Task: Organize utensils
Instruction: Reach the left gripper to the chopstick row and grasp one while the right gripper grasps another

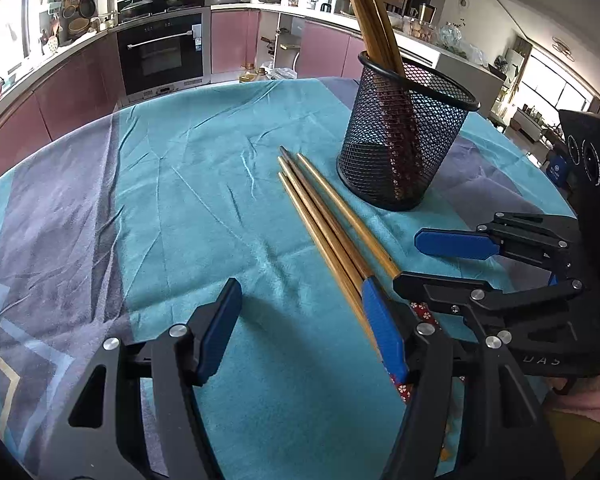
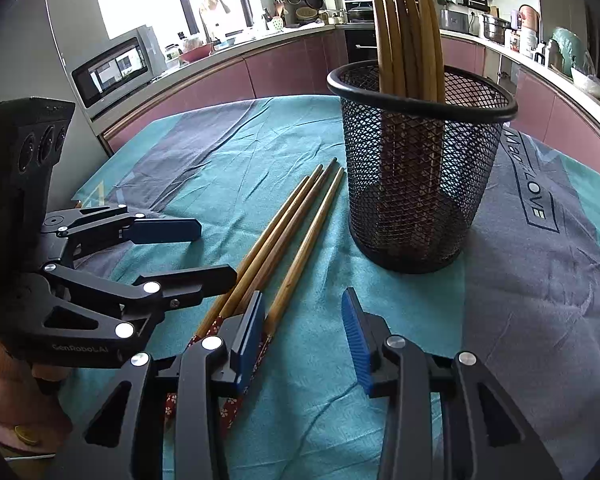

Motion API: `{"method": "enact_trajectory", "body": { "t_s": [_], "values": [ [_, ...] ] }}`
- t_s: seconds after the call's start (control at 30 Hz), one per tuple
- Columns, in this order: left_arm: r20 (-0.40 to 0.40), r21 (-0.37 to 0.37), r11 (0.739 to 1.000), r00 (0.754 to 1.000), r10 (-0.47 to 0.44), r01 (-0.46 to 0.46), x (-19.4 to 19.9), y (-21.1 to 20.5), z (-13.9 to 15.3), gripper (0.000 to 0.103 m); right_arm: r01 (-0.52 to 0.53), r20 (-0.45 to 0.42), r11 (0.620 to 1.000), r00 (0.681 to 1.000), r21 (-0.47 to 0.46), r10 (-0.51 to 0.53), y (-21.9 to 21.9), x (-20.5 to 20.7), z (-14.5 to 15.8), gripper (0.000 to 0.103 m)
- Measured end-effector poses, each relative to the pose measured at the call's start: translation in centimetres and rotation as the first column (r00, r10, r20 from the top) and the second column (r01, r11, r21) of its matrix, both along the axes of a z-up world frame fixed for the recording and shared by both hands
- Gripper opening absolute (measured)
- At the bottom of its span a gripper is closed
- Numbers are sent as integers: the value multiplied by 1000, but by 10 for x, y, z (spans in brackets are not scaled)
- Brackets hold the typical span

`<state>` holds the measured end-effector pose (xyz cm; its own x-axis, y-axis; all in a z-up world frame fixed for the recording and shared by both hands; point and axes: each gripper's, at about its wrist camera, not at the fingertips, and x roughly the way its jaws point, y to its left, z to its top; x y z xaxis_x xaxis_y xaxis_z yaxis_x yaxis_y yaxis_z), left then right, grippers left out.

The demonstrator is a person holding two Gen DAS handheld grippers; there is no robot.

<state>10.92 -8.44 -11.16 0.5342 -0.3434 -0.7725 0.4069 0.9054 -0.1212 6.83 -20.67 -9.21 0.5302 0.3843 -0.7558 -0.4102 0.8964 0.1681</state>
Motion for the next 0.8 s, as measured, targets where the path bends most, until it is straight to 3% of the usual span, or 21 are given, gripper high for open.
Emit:
{"method": "enact_trajectory", "body": {
  "t_s": [0.17,0.43,0.8],
  "values": [
    [3,25,1000,1000,3,-3,1,-3,-2,62,0,0,1000,1000,-1,0,1,1,0,37],
    [4,56,998,999,31,-32,3,-2,-2,48,-1,-1,1000,1000,-10,1,2,3,0,37],
    [-21,33,999,999,39,-38,14,-1,-3,31,-2,-6,1000,1000,-18,2,13,19,1,29]
  ]
}}
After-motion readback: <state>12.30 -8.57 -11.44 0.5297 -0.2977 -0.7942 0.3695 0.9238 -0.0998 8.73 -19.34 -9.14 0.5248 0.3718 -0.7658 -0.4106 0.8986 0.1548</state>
